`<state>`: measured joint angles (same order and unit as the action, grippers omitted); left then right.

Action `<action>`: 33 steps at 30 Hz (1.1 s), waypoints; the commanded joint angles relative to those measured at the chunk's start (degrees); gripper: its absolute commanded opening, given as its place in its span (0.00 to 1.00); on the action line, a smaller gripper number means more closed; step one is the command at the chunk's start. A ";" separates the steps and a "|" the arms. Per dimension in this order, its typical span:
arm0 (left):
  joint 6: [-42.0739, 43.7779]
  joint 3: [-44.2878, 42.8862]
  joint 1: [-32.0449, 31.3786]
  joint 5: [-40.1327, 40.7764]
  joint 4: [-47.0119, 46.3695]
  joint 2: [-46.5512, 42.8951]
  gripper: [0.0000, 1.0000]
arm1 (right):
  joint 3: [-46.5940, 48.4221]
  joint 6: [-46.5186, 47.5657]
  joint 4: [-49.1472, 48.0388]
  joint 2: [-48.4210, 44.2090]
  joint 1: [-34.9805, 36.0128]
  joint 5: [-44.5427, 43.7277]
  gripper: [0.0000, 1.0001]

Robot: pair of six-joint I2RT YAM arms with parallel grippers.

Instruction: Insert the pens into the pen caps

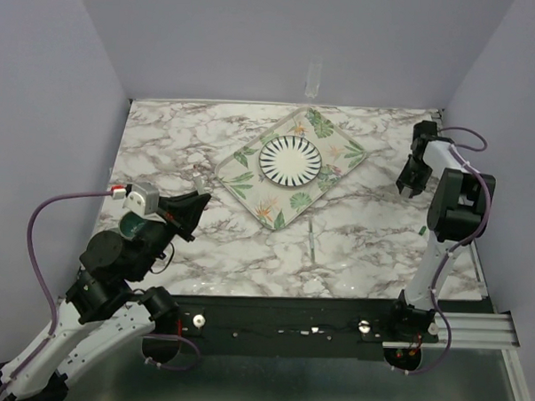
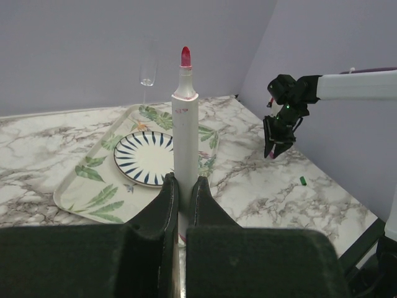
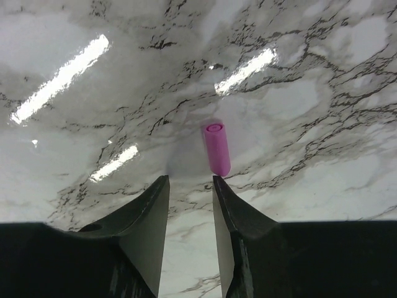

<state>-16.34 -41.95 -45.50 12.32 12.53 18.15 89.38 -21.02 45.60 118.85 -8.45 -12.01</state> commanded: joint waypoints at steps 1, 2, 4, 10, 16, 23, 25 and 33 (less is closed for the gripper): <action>0.17 0.56 -0.30 0.69 -1.11 -0.05 0.00 | 3.25 0.09 1.50 1.21 -0.78 -4.78 0.43; 0.25 0.56 -0.30 0.78 -1.28 0.04 0.00 | 3.86 0.27 2.29 1.47 -0.95 -4.86 0.44; 0.34 0.56 -0.30 0.95 -1.37 0.22 0.00 | 4.22 1.06 2.47 1.74 -1.48 -5.21 0.44; 0.34 0.56 -0.29 1.22 -1.28 0.83 0.00 | 5.70 6.67 2.12 2.61 -1.92 -2.23 0.44; 0.43 0.56 -0.30 1.66 -1.28 1.01 0.00 | 10.10 10.55 7.30 5.95 -2.01 2.25 0.43; 1.48 0.12 -0.30 4.29 -0.67 1.80 0.00 | 10.02 11.00 10.98 6.83 -2.62 4.89 0.42; 1.75 -0.06 -0.29 4.99 -0.58 1.89 0.00 | 11.95 11.17 12.13 7.97 -2.71 5.07 0.41; 2.54 -0.15 -0.30 6.40 -0.67 3.20 0.00 | 18.89 10.65 18.20 12.28 -3.50 6.56 0.38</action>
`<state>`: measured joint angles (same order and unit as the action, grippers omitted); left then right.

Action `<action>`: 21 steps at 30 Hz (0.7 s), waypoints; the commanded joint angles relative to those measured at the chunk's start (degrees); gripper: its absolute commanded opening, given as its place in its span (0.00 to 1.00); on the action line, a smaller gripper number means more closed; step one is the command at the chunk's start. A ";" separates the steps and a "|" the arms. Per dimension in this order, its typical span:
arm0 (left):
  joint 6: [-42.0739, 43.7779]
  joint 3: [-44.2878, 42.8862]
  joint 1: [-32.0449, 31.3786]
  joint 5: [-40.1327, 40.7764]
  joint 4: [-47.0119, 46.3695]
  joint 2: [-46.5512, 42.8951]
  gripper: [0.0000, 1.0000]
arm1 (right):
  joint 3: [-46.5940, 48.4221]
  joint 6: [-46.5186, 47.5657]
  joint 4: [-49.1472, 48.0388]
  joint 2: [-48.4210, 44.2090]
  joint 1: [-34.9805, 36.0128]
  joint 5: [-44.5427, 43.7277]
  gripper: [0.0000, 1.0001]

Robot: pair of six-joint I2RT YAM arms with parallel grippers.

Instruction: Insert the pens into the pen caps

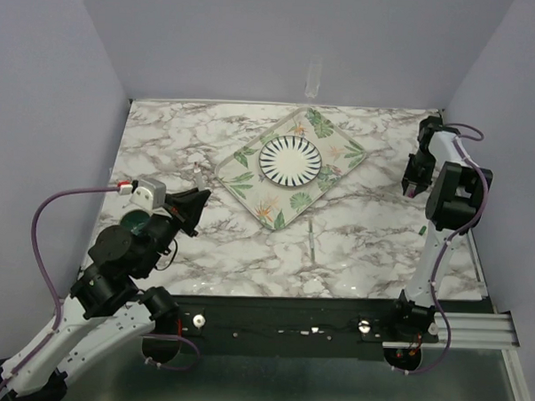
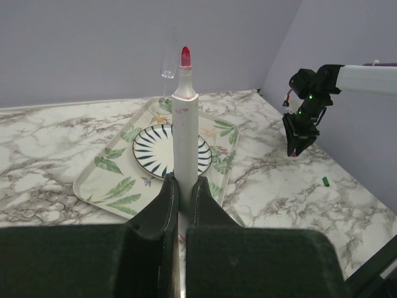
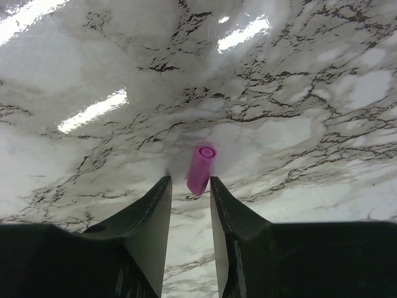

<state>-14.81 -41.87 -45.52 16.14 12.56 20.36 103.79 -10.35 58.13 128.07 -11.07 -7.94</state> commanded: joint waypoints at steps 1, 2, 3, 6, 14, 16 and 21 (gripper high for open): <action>1.01 -0.23 -0.27 2.67 -0.69 1.08 0.00 | 5.19 -0.11 5.77 3.24 -0.97 2.58 0.38; 1.10 -0.23 -0.27 2.84 -0.78 1.17 0.00 | 5.63 -0.02 6.03 3.50 -1.06 2.84 0.38; 1.10 -0.23 -0.27 3.02 -0.78 1.26 0.00 | 5.98 -0.11 6.21 3.94 -1.06 3.02 0.37; 1.27 -0.41 -0.27 3.37 -0.78 1.61 0.00 | 7.48 -0.20 7.44 4.82 -1.41 3.46 0.35; 1.36 -0.41 -0.27 3.28 -0.96 1.79 0.00 | 9.94 -1.96 9.02 6.23 -2.03 4.43 0.31; 1.36 -0.32 -0.27 3.37 -0.96 1.70 0.00 | 10.12 -2.65 8.85 6.23 -2.20 4.60 0.31; 1.45 -0.41 -0.27 3.28 -0.96 1.44 0.00 | 11.96 -3.54 10.07 7.37 -2.38 4.87 0.33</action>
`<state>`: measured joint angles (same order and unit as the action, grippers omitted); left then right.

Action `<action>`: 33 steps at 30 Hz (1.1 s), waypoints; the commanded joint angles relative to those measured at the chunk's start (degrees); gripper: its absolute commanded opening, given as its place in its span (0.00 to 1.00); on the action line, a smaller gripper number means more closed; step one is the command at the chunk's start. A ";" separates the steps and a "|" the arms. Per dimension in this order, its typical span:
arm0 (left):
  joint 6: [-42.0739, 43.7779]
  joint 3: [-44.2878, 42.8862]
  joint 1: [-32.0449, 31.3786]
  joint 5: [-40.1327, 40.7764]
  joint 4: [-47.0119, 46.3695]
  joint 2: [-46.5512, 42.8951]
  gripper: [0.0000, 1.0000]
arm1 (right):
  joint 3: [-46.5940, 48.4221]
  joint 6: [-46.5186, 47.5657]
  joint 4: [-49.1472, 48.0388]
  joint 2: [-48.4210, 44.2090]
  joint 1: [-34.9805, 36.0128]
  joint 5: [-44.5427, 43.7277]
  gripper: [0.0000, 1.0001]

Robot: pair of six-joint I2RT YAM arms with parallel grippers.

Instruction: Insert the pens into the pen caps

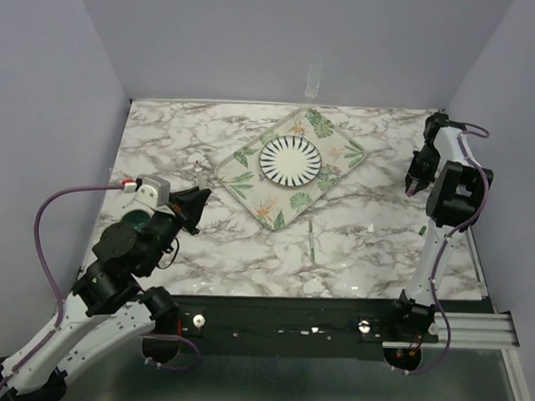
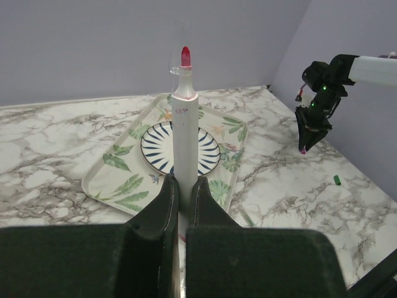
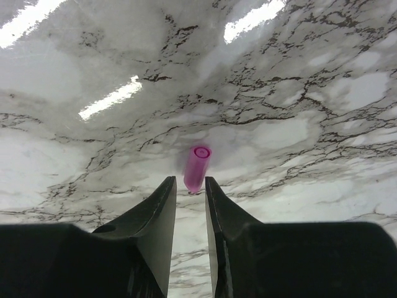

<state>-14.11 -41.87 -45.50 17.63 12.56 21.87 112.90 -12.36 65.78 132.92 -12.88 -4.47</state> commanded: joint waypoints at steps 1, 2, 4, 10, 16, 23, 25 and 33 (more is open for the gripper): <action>0.84 -0.41 -0.30 1.80 -0.96 -0.25 0.00 | 2.94 -1.44 2.60 2.52 -0.56 1.39 0.33; 0.84 -0.41 -0.30 1.88 -0.87 -0.33 0.00 | 3.11 -1.35 2.51 2.52 -0.56 1.48 0.33; 0.84 -0.32 -0.29 2.06 -0.87 -0.77 0.00 | 3.37 -1.44 2.77 2.69 -0.56 1.48 0.33; 1.45 -0.32 -0.30 3.55 -0.61 -2.09 0.00 | 8.03 -2.14 7.34 5.93 -0.65 0.87 0.31; 1.72 0.12 -0.30 3.47 -1.39 -3.06 0.00 | 9.09 -2.67 8.58 6.47 -0.65 0.87 0.19; 1.72 0.47 -0.82 3.55 -1.48 -3.85 0.00 | 7.43 -0.48 6.74 5.51 -0.65 1.22 0.01; 1.63 0.56 -0.82 2.94 -1.66 -3.68 0.00 | 6.81 0.14 6.38 4.80 -0.65 1.57 0.01; 0.05 -0.93 -0.82 -2.06 -1.48 -0.16 0.00 | -5.39 2.34 -1.17 -1.08 3.91 7.10 0.01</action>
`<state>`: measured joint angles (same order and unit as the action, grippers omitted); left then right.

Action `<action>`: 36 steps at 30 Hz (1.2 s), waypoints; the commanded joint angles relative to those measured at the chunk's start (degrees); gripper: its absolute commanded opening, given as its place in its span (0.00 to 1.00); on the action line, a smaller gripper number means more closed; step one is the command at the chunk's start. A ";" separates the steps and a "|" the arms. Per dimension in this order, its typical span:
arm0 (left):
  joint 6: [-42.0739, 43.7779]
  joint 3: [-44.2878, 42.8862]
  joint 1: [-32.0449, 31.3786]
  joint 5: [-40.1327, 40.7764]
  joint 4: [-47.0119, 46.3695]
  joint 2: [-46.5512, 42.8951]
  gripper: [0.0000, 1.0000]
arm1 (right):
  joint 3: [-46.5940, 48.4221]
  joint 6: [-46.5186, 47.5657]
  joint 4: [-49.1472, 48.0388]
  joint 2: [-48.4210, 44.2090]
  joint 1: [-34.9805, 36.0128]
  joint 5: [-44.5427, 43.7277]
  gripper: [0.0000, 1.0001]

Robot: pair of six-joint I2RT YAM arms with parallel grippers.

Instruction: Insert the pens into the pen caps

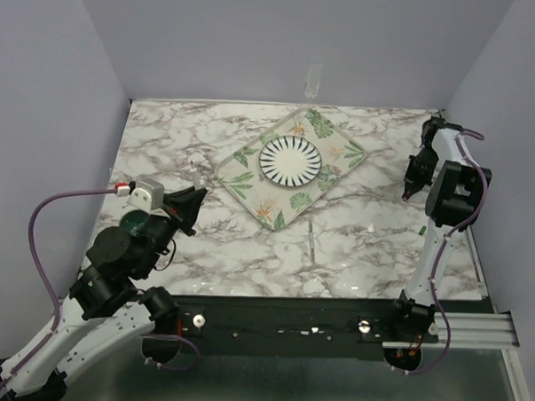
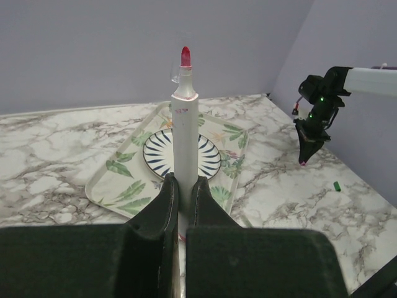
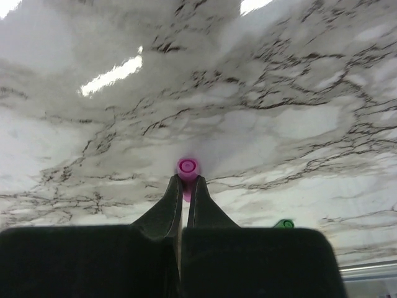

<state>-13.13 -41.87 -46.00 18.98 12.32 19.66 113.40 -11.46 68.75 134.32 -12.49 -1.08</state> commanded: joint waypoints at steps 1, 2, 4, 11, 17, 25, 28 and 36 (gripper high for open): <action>-1.20 -1.02 -0.32 -4.82 -1.16 2.31 0.00 | -9.48 1.36 -5.28 -3.62 4.05 4.24 0.01; -1.46 -1.20 -0.32 -5.35 -1.15 2.57 0.00 | -11.69 1.44 -7.38 -5.98 5.27 4.94 0.01; -1.55 -1.29 -0.23 -6.41 -1.24 2.75 0.00 | -17.30 0.83 -8.89 -8.10 6.42 5.74 0.01; -1.38 -1.38 -0.32 -6.15 0.86 1.26 0.00 | -32.17 -3.29 -16.28 -18.30 16.07 7.06 0.01; -1.82 -0.58 -0.32 -5.18 1.39 -0.06 0.00 | -38.78 -8.74 -20.13 -24.45 24.52 1.44 0.01; -2.43 -2.95 -0.32 -11.94 5.87 5.73 0.00 | -44.23 -9.54 -26.65 -31.04 27.96 -0.06 0.01; -3.31 -4.45 -0.32 -16.42 8.42 8.54 0.00 | -45.81 -9.01 -27.70 -37.36 28.31 -0.67 0.01; -6.03 -5.52 -0.41 -31.34 8.79 16.72 0.00 | -50.56 -7.78 -32.88 -51.16 29.19 10.80 0.01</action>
<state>-17.21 -47.44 -46.15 0.51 21.26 34.50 65.73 -19.49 41.76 89.01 15.38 1.48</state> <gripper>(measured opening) 0.056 0.023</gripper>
